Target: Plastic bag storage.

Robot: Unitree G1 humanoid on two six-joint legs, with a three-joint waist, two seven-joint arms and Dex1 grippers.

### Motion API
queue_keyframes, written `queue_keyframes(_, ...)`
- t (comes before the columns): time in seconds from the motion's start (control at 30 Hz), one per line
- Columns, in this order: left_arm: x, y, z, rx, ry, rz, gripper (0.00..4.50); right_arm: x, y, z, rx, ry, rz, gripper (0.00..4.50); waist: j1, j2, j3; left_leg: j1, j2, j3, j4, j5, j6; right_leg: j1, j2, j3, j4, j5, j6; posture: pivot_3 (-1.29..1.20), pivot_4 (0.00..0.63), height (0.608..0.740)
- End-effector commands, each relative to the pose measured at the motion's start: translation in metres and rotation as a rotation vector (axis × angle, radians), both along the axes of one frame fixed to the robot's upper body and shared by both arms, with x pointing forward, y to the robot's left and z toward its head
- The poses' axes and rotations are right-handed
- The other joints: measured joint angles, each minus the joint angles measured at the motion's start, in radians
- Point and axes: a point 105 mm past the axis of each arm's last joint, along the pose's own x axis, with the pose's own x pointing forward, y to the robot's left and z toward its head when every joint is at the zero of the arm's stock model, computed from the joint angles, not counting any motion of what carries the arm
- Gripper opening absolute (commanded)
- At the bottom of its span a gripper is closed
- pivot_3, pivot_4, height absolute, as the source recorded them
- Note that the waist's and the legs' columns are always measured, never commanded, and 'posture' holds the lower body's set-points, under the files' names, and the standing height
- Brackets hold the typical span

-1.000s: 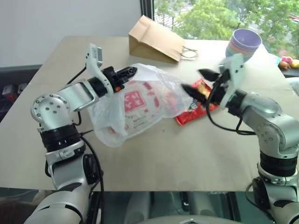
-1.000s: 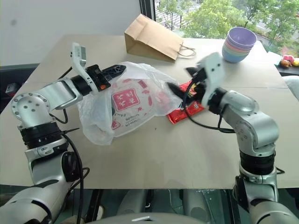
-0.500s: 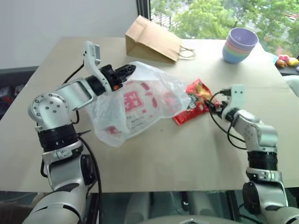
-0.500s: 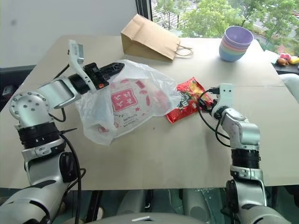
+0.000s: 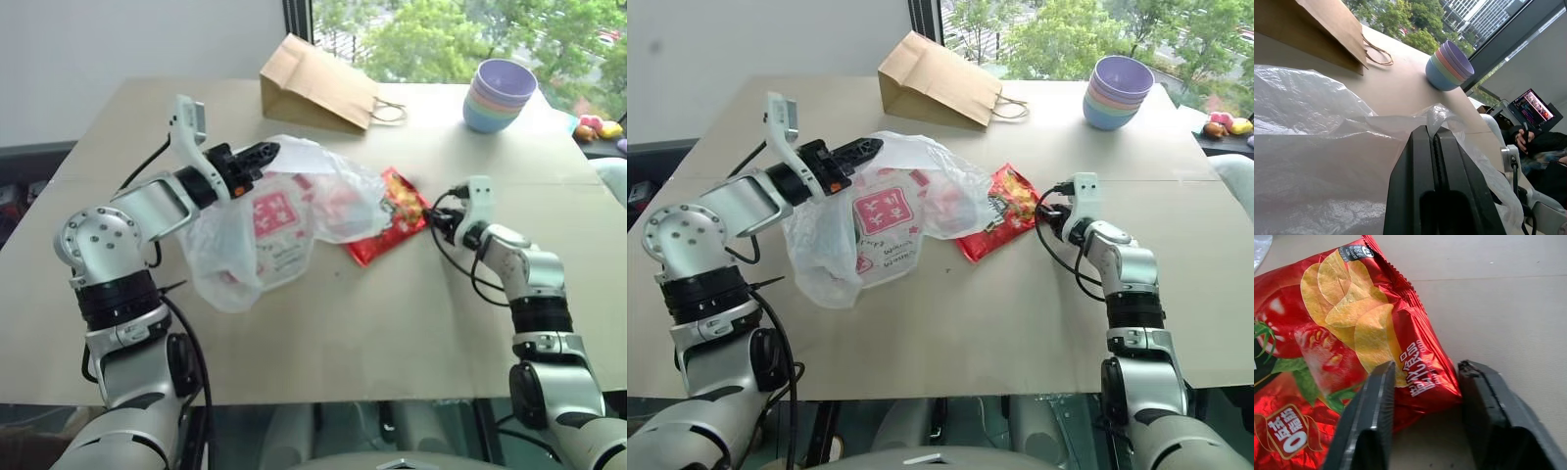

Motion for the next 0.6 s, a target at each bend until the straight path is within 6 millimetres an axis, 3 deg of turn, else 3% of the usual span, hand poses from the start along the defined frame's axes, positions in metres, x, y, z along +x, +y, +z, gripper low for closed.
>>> queue_keyframes(0.03,-0.003,0.001,0.018,-0.027,-0.068,0.0,0.0,-0.008,0.008,0.023,0.042,-0.081,0.065,0.06,0.003,0.001,0.0,0.0,0.0,0.0,0.0,0.0,0.0,0.0,0.0,0.0,0.0,0.0,0.0,0.0,0.15,0.74)
queue_keyframes(0.17,0.0,0.003,0.022,-0.069,-0.07,0.008,0.0,-0.025,0.009,0.044,0.086,-0.143,0.109,0.06,0.006,0.001,0.0,-0.001,0.0,-0.001,0.0,0.0,0.0,-0.001,-0.001,-0.001,0.0,0.0,0.0,0.0,0.15,0.74)
queue_keyframes(0.4,0.008,0.005,0.029,-0.124,-0.07,0.021,0.0,-0.063,-0.009,0.097,0.195,-0.268,0.082,0.06,0.011,0.001,0.001,-0.002,-0.001,-0.001,0.0,0.0,0.0,-0.001,-0.001,-0.001,0.0,0.0,0.0,0.0,0.15,0.74)
queue_keyframes(0.6,0.015,0.0,0.034,-0.141,-0.06,0.011,0.0,-0.107,-0.01,0.163,0.375,-0.467,0.15,0.06,0.01,0.001,0.001,-0.002,0.0,-0.001,0.0,0.0,0.0,-0.001,-0.001,-0.002,-0.001,0.0,0.0,0.0,0.15,0.74)
